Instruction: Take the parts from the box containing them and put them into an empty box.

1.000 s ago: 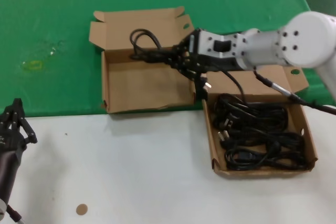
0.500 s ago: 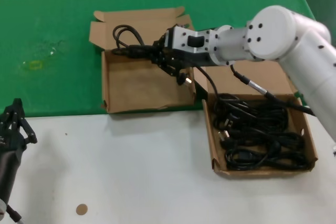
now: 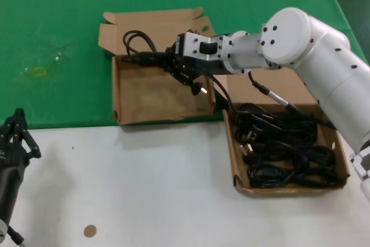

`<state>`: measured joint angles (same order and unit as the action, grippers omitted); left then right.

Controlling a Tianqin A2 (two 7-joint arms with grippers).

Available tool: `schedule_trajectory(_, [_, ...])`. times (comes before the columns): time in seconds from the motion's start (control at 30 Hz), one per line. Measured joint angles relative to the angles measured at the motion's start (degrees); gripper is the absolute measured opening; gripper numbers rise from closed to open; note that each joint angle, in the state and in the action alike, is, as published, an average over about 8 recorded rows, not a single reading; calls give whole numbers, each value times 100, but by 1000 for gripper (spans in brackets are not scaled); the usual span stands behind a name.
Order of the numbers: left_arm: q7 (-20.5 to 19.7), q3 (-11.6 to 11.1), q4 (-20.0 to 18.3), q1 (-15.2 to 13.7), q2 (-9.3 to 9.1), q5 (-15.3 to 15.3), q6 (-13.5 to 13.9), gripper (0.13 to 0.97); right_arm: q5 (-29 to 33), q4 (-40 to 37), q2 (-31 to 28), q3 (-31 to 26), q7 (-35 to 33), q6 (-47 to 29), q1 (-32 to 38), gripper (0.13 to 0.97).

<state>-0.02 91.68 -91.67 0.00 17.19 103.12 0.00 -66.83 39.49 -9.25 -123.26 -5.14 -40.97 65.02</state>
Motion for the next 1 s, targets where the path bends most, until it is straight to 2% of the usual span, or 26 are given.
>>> schedule_trajectory(0.63, [0,0,0,0,0,0,0,144,-147,-566,155,15,-336,190,170,254])
schedule_trajectory(0.93, [-2,0,0,0,0,-1,0,144,-178,-522,105,19,-329,184,153,357])
schedule_trajectory(1.0, [-2,0,0,0,0,-1,0,144,-169,-461,75,21,-288,182,141,401])
